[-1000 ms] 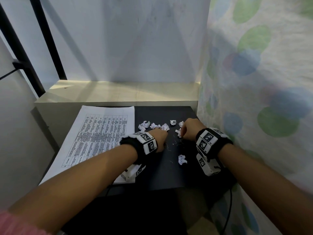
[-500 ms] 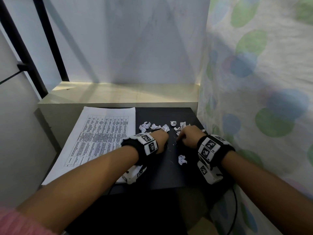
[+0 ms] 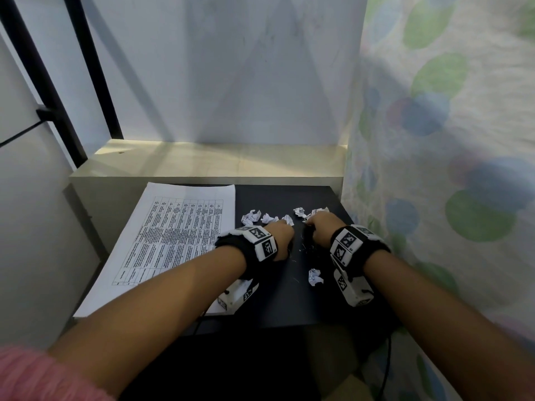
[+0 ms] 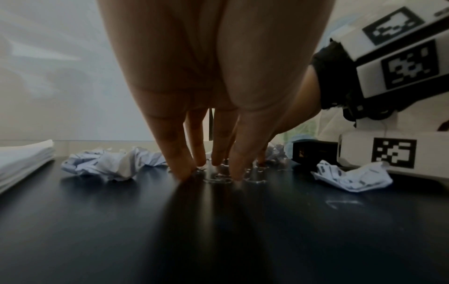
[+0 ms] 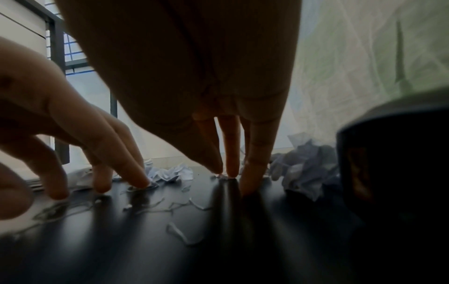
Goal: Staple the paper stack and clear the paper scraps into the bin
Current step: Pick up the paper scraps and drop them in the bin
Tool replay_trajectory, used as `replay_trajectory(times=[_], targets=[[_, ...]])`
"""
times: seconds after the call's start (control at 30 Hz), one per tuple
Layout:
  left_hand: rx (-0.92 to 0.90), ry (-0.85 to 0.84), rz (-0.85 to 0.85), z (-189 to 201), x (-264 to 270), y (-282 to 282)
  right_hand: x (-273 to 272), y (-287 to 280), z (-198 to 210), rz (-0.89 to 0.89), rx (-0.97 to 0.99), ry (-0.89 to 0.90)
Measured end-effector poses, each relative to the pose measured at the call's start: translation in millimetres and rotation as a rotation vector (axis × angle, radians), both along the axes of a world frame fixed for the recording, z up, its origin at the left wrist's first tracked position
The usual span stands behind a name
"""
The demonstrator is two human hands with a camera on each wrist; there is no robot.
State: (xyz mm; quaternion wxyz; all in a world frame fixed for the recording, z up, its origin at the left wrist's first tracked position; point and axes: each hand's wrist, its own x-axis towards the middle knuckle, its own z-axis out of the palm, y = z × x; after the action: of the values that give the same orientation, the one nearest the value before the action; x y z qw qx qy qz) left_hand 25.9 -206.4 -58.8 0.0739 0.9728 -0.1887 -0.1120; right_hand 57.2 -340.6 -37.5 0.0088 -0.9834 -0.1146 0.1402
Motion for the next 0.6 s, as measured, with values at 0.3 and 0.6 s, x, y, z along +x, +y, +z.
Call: replay_trajectory(times=[0.3, 0.6], targets=[[-0.049, -0.028, 0.059, 9, -2, 6, -4, -17, 8, 0.021, 0.184, -0.008], [-0.025, -0.004, 0.067, 16, 4, -1, 0, -5, 4, 0.020, 0.226, -0.041]])
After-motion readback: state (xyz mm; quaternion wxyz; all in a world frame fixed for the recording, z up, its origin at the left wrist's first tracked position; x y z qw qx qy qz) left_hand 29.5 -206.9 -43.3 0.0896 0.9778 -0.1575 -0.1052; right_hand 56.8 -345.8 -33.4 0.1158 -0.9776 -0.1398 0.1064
